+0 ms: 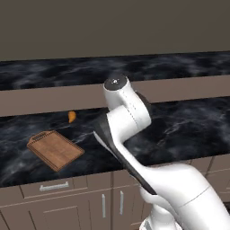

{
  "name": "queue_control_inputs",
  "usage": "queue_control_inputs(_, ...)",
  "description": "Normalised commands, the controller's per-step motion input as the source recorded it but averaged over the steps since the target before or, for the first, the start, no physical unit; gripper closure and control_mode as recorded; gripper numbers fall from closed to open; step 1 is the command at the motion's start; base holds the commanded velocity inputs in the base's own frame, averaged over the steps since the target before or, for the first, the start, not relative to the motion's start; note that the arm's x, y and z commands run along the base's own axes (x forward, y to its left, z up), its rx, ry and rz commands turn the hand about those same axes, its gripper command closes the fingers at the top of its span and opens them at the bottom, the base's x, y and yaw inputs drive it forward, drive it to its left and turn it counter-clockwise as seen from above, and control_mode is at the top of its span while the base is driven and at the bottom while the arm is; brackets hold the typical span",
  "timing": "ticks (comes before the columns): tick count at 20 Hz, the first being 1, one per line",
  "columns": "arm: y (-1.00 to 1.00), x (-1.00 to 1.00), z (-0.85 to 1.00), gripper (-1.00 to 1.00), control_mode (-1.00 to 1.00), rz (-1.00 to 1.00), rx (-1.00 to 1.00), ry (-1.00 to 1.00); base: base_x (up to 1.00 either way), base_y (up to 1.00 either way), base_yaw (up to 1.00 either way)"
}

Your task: Open the drawer on the left and place the cutting tools on the cutting board.

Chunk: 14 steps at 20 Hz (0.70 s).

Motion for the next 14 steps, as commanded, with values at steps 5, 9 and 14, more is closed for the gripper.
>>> queue_control_inputs(5, 0.98, -0.37, -0.03, -1.0, -1.0, 0.12, -0.26, -0.01, 0.0, 0.0, 0.0)
queue_control_inputs(9, 0.87, -0.34, -0.04, -1.0, -1.0, 0.11, -0.24, -0.01, 0.0, 0.0, 0.0)
queue_control_inputs(14, 0.67, -0.38, -0.14, -1.0, -1.0, 0.1, -0.21, -0.05, 0.0, 0.0, 0.0)
